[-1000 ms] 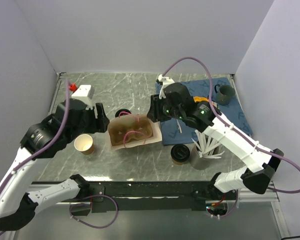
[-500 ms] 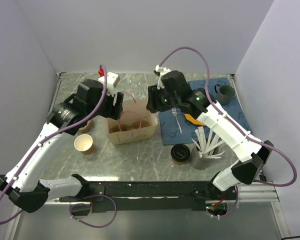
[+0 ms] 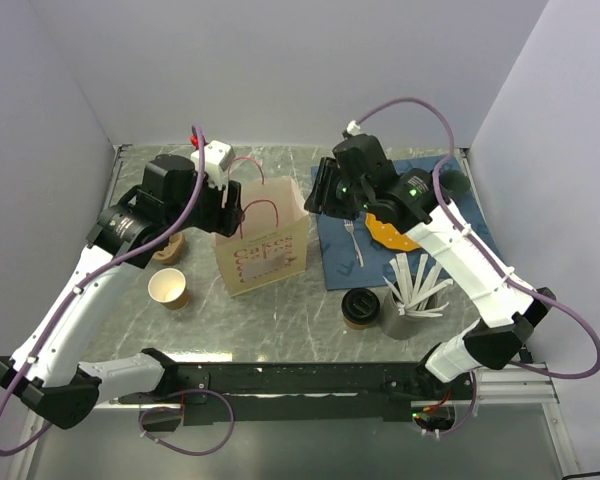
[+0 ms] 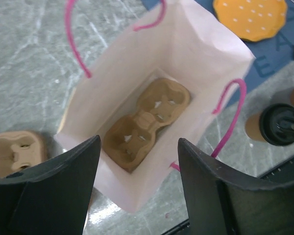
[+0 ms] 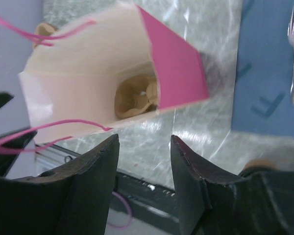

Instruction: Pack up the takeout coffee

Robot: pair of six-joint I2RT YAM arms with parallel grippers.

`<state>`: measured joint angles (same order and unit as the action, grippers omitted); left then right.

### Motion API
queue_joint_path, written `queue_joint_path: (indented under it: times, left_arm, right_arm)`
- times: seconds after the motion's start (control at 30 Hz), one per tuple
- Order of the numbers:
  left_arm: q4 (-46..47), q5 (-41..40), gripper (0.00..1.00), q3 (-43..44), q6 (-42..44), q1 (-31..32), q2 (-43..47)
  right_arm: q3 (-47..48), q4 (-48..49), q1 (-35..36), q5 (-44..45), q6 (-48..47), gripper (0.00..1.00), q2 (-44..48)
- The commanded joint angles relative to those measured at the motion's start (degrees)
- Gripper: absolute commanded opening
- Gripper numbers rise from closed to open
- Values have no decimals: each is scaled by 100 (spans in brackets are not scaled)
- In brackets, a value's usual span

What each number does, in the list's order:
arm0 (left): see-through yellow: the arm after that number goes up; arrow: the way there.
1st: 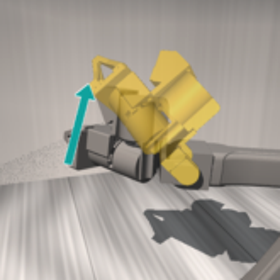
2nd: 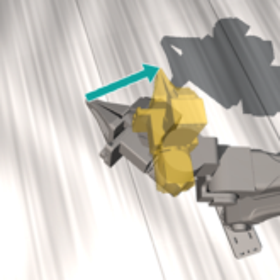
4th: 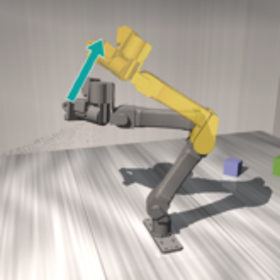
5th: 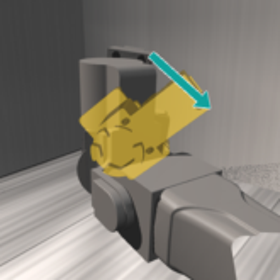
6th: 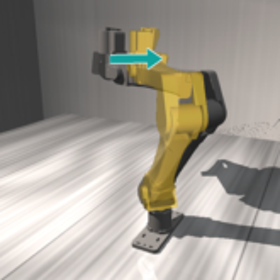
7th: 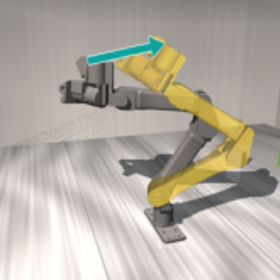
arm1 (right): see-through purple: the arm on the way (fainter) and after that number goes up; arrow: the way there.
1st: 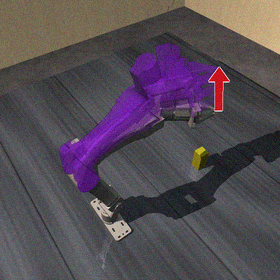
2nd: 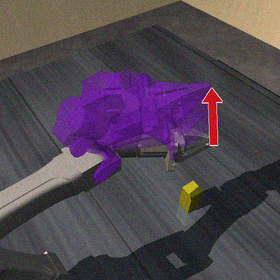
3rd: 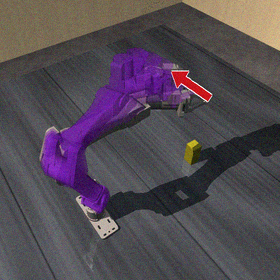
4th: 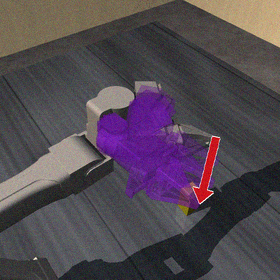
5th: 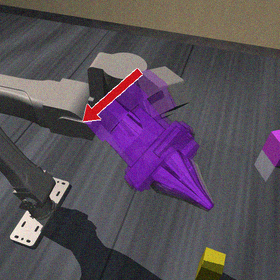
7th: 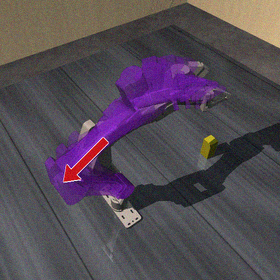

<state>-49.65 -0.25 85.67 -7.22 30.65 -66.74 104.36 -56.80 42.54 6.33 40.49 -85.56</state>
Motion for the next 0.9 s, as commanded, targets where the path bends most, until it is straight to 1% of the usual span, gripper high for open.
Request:
queue_joint_path:
  times: [0.0, 0.13, 0.2, 0.3, 0.37, 0.43, 0.57, 0.67, 0.7, 0.73, 0.77, 0.8, 0.83, 0.87]
  left_arm:
    - [227, 701, 69, -225, -121, -16, 293]
    - [403, 1236, 66, -489, -332, -16, 372]
    - [526, 1510, 64, -533, -516, -16, 407]
    - [675, 1730, 64, -569, -735, -16, 486]
    - [877, 1861, 64, -578, -868, -16, 583]
    - [1070, 1949, 65, -595, -965, -16, 627]
    - [1176, 2064, 66, -551, -1062, -16, 636]
    - [1133, 2021, 67, -367, -1106, -16, 601]
    - [1081, 1933, 67, -140, -1106, -16, 575]
    - [1002, 1593, 68, 27, -1097, -16, 479]
    - [688, 1337, 70, 229, -1088, -24, 399]
    - [484, 1039, 70, 753, -1062, -16, 294]
    - [230, 314, 70, 1045, -1027, -16, 41]
    - [27, 45, 70, 1327, -940, -16, -75]
  right_arm:
    - [-126, -226, 166, 246, 1214, 54, 215]
    - [-223, -175, 351, 395, 1952, 55, 162]
    - [-179, -183, 430, 536, 2129, 55, 57]
    - [-83, -244, 456, 589, 2375, 55, -171]
    - [14, -595, 500, 685, 2656, 56, -373]
    - [85, -719, 614, 834, 2832, 56, -426]
    - [94, -544, 667, 958, 2877, 56, -593]
    - [242, -359, 659, 923, 2623, 55, -813]
    - [304, -385, 659, 949, 2526, 53, -874]
    - [339, -385, 650, 958, 2334, 45, -953]
    - [331, -341, 650, 967, 2140, 38, -963]
    - [305, -245, 650, 993, 1669, 31, -945]
    - [270, -149, 641, 906, 1351, 18, -884]
    - [148, -8, 589, 705, 982, 13, -840]
